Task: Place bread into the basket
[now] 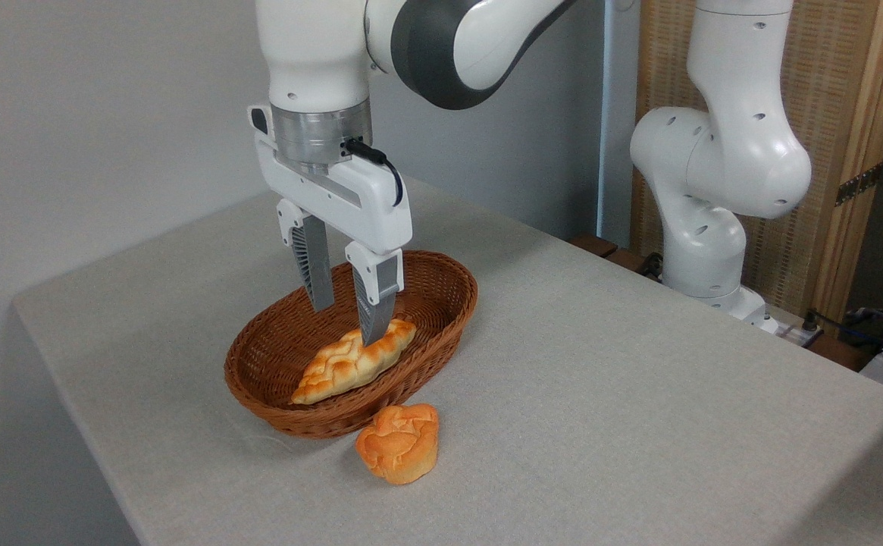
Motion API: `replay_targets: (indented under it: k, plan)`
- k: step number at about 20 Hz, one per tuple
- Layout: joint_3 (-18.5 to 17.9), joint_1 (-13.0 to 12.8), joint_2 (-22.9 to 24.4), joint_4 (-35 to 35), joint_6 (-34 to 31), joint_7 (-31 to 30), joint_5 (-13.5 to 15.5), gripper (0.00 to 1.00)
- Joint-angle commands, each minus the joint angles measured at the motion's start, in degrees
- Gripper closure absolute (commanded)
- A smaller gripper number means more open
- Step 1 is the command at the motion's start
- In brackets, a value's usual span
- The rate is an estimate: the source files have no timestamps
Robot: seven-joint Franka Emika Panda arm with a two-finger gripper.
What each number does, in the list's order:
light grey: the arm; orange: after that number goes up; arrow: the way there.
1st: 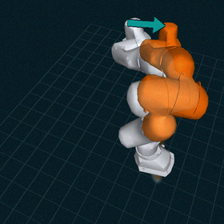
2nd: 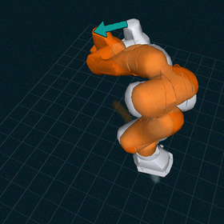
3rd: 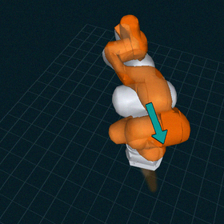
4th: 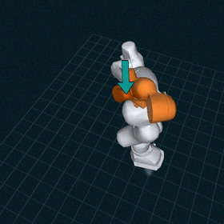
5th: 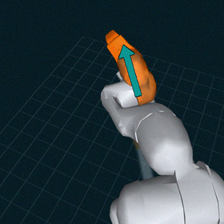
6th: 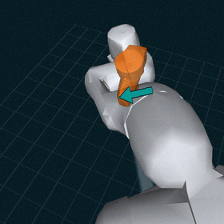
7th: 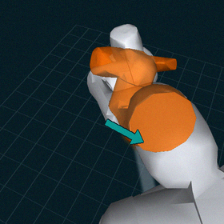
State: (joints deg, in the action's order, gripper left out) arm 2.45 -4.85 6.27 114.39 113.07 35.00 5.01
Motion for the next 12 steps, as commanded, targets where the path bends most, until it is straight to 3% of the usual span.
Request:
replay_targets:
  k: [1, 12]
  plan:
    - [-0.43, -0.34, 0.32, -0.48, -1.27, 0.59, -0.18, 0.0]
    - [-1.22, -0.34, 0.85, -0.48, -1.18, 1.03, -0.18, 0.0]
